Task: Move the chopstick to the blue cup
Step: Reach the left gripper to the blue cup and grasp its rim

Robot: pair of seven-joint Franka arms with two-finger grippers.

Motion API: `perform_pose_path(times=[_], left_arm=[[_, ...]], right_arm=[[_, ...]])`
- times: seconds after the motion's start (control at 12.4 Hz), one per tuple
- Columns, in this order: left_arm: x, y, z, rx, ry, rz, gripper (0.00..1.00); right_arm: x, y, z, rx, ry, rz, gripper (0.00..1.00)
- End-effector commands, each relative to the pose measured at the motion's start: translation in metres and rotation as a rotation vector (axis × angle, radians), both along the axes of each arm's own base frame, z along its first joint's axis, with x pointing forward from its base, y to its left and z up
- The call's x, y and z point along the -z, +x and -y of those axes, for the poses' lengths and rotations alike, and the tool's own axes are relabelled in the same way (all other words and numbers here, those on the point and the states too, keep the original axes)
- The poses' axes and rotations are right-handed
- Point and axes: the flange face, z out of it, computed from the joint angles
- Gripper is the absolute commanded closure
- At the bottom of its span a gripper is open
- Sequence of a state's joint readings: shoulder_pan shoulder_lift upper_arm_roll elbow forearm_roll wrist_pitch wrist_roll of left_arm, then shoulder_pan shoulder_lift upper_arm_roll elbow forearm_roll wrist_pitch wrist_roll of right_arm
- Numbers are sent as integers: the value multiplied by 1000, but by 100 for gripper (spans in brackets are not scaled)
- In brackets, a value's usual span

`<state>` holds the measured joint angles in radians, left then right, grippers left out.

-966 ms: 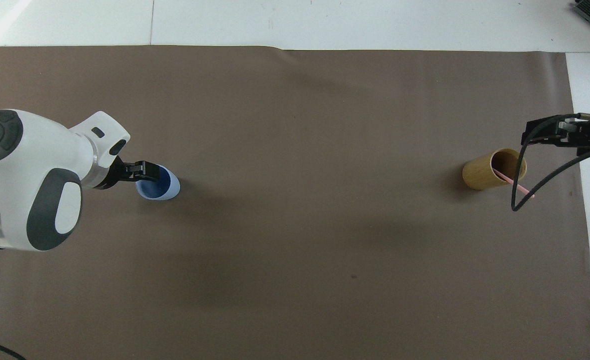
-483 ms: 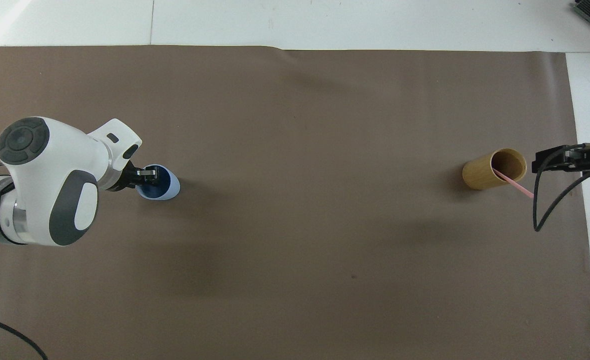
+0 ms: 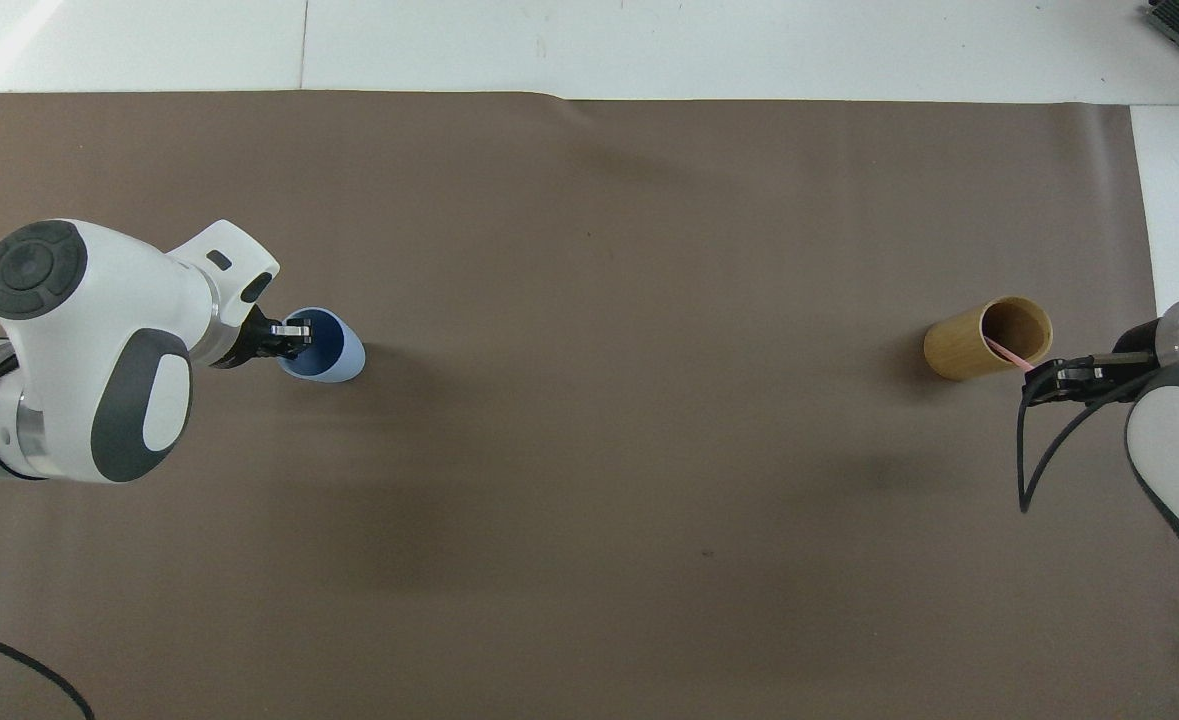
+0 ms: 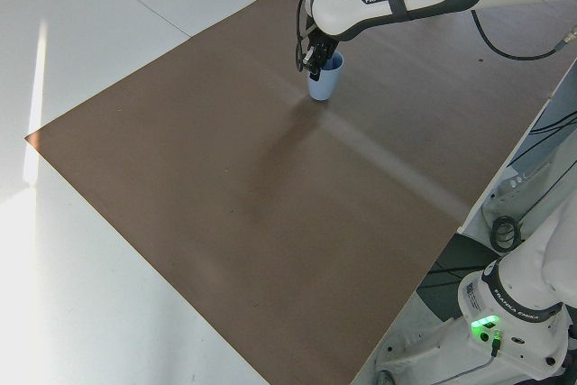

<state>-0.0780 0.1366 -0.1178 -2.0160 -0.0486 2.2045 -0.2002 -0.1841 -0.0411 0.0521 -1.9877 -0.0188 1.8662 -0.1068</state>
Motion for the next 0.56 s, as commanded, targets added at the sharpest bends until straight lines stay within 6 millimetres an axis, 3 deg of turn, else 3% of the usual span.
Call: perform_pose_path(times=[0.0, 0.16, 0.24, 0.48], left_arm=[[-29, 12, 51, -24, 13, 7, 100], [-58, 27, 123, 11, 47, -12, 100], [-73, 28, 155, 20, 40, -15, 100], [-70, 2, 232, 32, 27, -25, 100]], right_arm=[[-2, -9, 2, -49, 12, 26, 63], [-1, -10, 5, -76, 17, 14, 91], [-2, -10, 5, -75, 17, 14, 100], [-7, -4, 6, -65, 16, 26, 100]])
